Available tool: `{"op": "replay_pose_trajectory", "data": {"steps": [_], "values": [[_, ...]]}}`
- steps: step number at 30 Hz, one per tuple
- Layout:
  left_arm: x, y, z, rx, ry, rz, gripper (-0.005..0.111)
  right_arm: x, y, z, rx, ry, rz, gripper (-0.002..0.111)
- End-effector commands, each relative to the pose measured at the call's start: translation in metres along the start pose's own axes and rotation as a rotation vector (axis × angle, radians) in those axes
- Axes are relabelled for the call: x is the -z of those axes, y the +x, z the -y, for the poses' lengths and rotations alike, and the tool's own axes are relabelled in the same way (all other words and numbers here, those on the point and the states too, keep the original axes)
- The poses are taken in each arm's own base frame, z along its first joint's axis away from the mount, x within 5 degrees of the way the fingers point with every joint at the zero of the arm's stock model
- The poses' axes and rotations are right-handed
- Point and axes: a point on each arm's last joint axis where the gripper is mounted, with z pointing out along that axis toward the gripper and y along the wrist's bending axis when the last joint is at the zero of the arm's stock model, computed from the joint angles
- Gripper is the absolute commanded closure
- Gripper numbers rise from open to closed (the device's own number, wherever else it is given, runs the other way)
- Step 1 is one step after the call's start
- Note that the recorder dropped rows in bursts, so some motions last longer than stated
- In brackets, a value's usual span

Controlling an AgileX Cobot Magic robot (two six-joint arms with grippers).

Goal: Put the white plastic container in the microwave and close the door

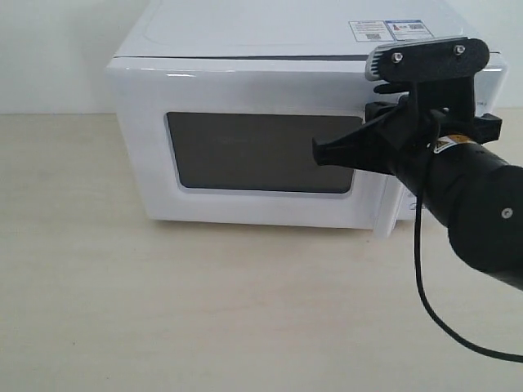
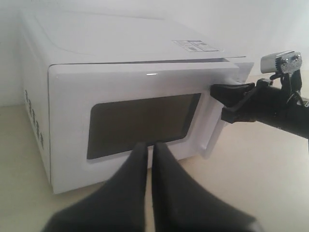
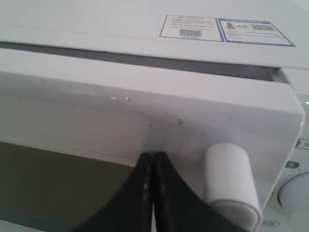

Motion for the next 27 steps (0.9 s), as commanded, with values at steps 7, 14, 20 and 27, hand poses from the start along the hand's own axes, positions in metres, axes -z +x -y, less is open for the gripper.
{"op": "replay_pose_trajectory", "data": {"steps": [7,14,20,27], "values": [[0.006,0.009,-0.010,0.002,-0.113,-0.075,0.102,-0.006,-0.021,-0.004,0.015,0.007,0.079,0.109],[0.007,0.010,-0.010,-0.006,-0.117,-0.086,0.102,-0.010,-0.026,0.000,0.020,0.021,0.078,0.109],[0.007,0.010,-0.011,-0.019,-0.123,-0.083,0.102,-0.017,-0.022,0.015,0.007,0.043,0.025,0.109],[0.007,0.011,-0.011,-0.026,-0.127,-0.094,0.102,-0.015,-0.021,0.008,0.023,0.004,0.014,0.109]]}}
